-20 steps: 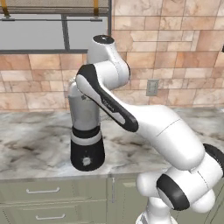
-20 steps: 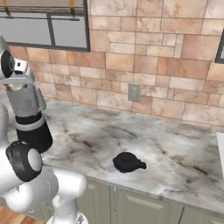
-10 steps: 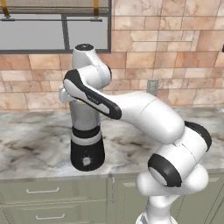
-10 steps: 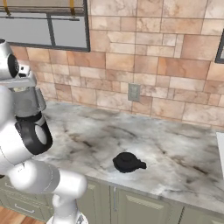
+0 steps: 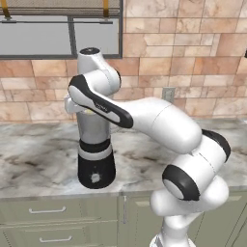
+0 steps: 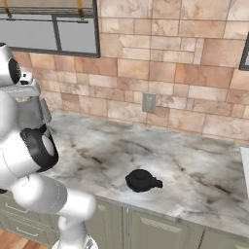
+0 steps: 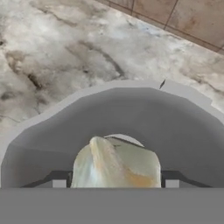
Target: Grab the lemon and garlic from the fridge, place them in the blender, close the lid, and turn on the blender to create a marinade.
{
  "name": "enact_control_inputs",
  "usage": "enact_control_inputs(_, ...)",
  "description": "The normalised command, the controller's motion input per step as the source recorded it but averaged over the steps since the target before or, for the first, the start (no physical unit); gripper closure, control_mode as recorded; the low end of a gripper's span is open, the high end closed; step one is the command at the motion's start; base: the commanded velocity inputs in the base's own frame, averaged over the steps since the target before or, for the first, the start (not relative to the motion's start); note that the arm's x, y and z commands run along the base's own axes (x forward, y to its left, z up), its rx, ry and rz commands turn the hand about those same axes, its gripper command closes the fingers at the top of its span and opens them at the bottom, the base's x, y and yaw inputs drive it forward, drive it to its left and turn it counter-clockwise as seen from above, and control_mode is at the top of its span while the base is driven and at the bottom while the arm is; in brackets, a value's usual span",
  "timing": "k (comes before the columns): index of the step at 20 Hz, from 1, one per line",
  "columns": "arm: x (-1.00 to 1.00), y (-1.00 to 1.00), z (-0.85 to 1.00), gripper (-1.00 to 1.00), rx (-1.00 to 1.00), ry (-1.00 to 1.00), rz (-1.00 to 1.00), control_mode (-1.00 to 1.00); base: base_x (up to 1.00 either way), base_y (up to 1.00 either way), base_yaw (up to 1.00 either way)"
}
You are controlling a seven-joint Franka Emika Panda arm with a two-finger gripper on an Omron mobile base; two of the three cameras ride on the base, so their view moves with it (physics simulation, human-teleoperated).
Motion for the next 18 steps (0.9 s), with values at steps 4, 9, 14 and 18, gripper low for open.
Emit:
enact_control_inputs(4,0.0,0.0,-0.03,-1.0,0.01,0.0,0.01,-1.0,0.0,0.0,0.0)
enact_control_inputs(9,0.0,0.0,0.08,-1.0,0.01,0.0,0.0,-1.0,0.0,0.0,0.0)
enact_control_inputs(14,-0.09,-0.04,0.52,-1.0,0.0,-0.07,0.0,-1.0,0.0,0.0,0.0)
enact_control_inputs(18,-0.36,-0.25,0.86,-1.0,0.01,-0.15,0.0,-1.0,0.0,0.0,0.0)
